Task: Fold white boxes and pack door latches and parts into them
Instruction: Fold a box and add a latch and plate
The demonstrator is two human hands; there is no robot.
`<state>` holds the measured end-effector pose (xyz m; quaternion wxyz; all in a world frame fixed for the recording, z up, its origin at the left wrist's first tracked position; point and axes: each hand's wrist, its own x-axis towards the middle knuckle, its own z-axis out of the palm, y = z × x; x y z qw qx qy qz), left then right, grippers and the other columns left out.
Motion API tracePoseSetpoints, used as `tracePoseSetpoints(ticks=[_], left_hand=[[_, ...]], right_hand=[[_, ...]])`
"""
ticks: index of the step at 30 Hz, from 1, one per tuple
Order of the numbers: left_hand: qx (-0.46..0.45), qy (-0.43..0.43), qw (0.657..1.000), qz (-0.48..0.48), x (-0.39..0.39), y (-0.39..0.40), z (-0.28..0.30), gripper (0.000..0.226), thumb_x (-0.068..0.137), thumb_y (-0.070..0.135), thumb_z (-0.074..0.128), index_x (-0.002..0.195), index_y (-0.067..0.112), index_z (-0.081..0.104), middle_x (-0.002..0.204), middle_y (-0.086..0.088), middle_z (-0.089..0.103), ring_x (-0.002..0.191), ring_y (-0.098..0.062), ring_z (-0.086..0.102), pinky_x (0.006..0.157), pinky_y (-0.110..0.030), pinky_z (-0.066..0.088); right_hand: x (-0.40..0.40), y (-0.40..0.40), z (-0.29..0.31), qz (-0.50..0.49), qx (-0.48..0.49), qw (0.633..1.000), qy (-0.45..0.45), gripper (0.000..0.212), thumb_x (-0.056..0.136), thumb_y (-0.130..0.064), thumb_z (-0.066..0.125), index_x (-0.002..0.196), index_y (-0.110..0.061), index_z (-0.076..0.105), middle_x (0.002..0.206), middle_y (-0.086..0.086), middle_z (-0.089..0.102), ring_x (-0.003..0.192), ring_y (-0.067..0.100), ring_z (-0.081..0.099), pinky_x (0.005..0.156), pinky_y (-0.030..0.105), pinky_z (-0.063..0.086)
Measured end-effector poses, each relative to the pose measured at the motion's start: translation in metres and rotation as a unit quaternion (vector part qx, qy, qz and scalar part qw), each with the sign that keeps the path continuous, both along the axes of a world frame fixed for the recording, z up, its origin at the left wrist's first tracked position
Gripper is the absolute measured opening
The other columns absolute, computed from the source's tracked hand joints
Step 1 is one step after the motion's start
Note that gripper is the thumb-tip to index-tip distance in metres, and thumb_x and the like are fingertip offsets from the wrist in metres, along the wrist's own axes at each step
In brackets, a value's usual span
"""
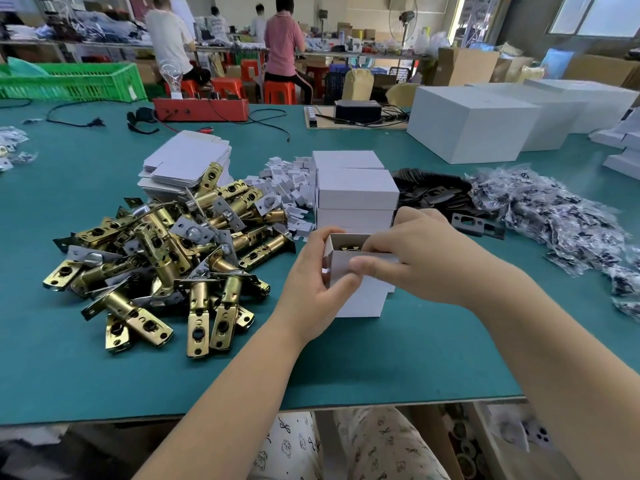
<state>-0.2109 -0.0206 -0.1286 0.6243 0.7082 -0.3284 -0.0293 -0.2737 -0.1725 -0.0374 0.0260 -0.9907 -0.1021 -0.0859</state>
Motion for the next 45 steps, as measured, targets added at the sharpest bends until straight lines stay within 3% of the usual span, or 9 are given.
tracePoseSetpoints(ticks=[4, 10, 15, 18, 26, 30, 35, 38, 45], left_hand=[[-0.040, 0.031, 0.998, 0.045, -0.003, 0.003, 0.003, 0.058, 0.079, 0.037, 0.062, 0.127, 0.052, 0.035, 0.121, 0.021, 0.055, 0.094, -0.003, 0.062, 0.073, -0.014, 0.049], [-0.152, 0.118, 0.976, 0.099, 0.002, 0.002, 0.006, 0.057, 0.062, 0.045, 0.077, 0.109, 0.030, 0.049, 0.110, 0.007, 0.056, 0.086, 0.004, 0.066, 0.074, -0.022, 0.056], [-0.121, 0.162, 0.967, 0.153, 0.008, 0.002, 0.006, 0.044, 0.067, 0.050, 0.078, 0.094, 0.023, 0.057, 0.095, 0.004, 0.065, 0.093, -0.013, 0.066, 0.087, -0.038, 0.057], [-0.071, 0.006, 0.983, 0.166, 0.001, 0.004, 0.006, 0.022, 0.081, 0.048, 0.071, 0.089, 0.029, 0.064, 0.082, 0.018, 0.069, 0.076, 0.001, 0.064, 0.069, -0.012, 0.048], [-0.032, -0.218, 0.952, 0.213, -0.002, -0.001, 0.002, 0.039, 0.092, 0.023, 0.062, 0.130, 0.015, 0.055, 0.105, 0.016, 0.062, 0.096, 0.006, 0.058, 0.082, -0.007, 0.047], [-0.107, -0.104, 0.980, 0.131, -0.005, 0.003, 0.007, 0.022, 0.095, 0.039, 0.048, 0.105, 0.035, 0.067, 0.097, 0.028, 0.070, 0.098, 0.006, 0.064, 0.081, -0.007, 0.045], [-0.219, 0.067, 0.970, 0.080, -0.001, 0.001, 0.015, 0.025, 0.085, 0.016, 0.061, 0.095, 0.035, 0.073, 0.089, 0.011, 0.075, 0.086, -0.002, 0.068, 0.071, -0.013, 0.051], [-0.265, 0.115, 0.957, 0.025, 0.002, 0.002, 0.016, 0.045, 0.090, 0.003, 0.060, 0.119, 0.037, 0.058, 0.095, 0.008, 0.075, 0.092, -0.005, 0.069, 0.073, -0.017, 0.053], [-0.179, -0.014, 0.983, 0.047, 0.007, 0.004, 0.022, 0.029, 0.088, -0.003, 0.060, 0.086, 0.024, 0.071, 0.084, 0.013, 0.072, 0.084, -0.003, 0.064, 0.077, -0.015, 0.050]], right_hand=[[-0.006, -0.011, -0.021, -0.022, 0.315, 0.933, -0.171, 0.019, 0.085, -0.045, 0.053, 0.096, -0.033, 0.064, 0.089, -0.021, 0.058, 0.086, 0.001, 0.049, 0.078, 0.009, 0.035], [-0.012, -0.002, -0.068, -0.121, 0.605, 0.772, -0.153, 0.021, 0.087, -0.027, 0.068, 0.100, -0.038, 0.055, 0.091, -0.022, 0.066, 0.083, -0.004, 0.058, 0.072, 0.010, 0.044], [-0.010, 0.013, -0.083, -0.091, 0.601, 0.775, -0.170, 0.032, 0.091, -0.012, 0.062, 0.106, -0.040, 0.056, 0.096, -0.020, 0.065, 0.080, -0.006, 0.059, 0.071, 0.009, 0.046], [-0.009, 0.015, -0.084, -0.088, 0.574, 0.792, -0.190, 0.038, 0.089, -0.014, 0.065, 0.103, -0.048, 0.053, 0.093, -0.018, 0.061, 0.076, 0.000, 0.057, 0.072, 0.012, 0.047], [-0.004, 0.015, -0.076, -0.069, 0.506, 0.833, -0.215, 0.030, 0.089, -0.021, 0.065, 0.103, -0.045, 0.056, 0.095, -0.008, 0.054, 0.087, 0.004, 0.053, 0.079, 0.008, 0.041], [0.003, 0.018, -0.067, -0.088, 0.588, 0.779, -0.201, 0.022, 0.091, -0.030, 0.058, 0.071, -0.036, 0.064, 0.093, -0.009, 0.060, 0.085, -0.003, 0.055, 0.074, 0.009, 0.039], [0.013, 0.019, -0.065, -0.084, 0.746, 0.654, -0.092, 0.040, 0.093, -0.013, 0.057, 0.126, -0.034, 0.046, 0.098, -0.004, 0.072, 0.091, 0.015, 0.064, 0.079, 0.035, 0.050], [0.013, 0.020, -0.062, -0.022, 0.728, 0.671, -0.142, 0.053, 0.094, 0.003, 0.051, 0.127, -0.037, 0.050, 0.093, -0.009, 0.071, 0.090, 0.006, 0.063, 0.082, 0.022, 0.052], [0.004, 0.018, -0.067, 0.048, 0.671, 0.725, -0.150, 0.027, 0.081, -0.013, 0.048, 0.089, -0.024, 0.071, 0.097, -0.007, 0.070, 0.099, 0.011, 0.061, 0.086, 0.019, 0.045]])
